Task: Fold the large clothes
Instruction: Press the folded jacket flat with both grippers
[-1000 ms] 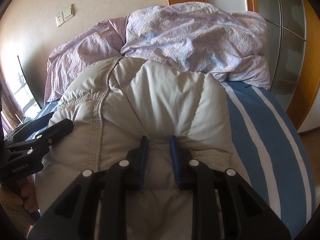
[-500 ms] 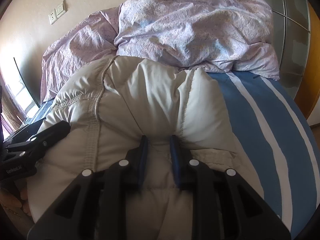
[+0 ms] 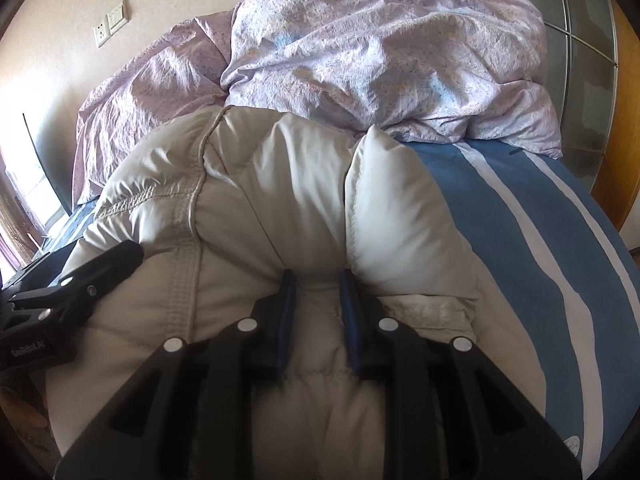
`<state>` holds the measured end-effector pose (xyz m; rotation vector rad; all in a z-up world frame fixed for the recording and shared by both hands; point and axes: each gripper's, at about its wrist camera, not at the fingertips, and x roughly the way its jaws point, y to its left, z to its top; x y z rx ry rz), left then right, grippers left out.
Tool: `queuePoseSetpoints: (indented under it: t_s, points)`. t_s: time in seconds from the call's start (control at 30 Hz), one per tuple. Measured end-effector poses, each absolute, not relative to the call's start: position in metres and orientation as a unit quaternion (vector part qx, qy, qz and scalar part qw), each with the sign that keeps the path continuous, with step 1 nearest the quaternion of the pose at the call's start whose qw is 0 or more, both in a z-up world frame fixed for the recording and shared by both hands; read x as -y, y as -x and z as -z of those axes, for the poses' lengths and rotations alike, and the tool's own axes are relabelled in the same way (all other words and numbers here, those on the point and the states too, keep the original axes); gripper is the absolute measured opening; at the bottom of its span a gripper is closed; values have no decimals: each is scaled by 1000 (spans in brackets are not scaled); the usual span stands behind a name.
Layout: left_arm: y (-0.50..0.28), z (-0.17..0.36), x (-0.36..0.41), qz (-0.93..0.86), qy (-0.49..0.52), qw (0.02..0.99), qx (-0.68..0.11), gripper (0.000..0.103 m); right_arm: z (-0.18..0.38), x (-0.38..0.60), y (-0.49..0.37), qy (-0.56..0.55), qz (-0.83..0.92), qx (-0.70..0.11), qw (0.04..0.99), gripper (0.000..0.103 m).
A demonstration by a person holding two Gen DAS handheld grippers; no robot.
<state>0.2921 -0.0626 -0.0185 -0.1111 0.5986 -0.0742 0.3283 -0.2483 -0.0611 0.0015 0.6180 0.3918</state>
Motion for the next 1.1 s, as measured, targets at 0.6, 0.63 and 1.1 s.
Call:
queuePoseSetpoints:
  t_s: [0.6, 0.63, 1.1]
  points:
    - [-307, -13, 50, 16, 30, 954, -299, 102, 17, 249, -341, -34, -146, -303, 941, 37]
    - [-308, -11, 50, 18, 36, 954, -299, 102, 22, 247, -344, -28, -144, -303, 942, 37]
    - [-325, 17, 54, 11, 60, 952, -301, 102, 55, 247, -364, -28, -159, -291, 943, 38]
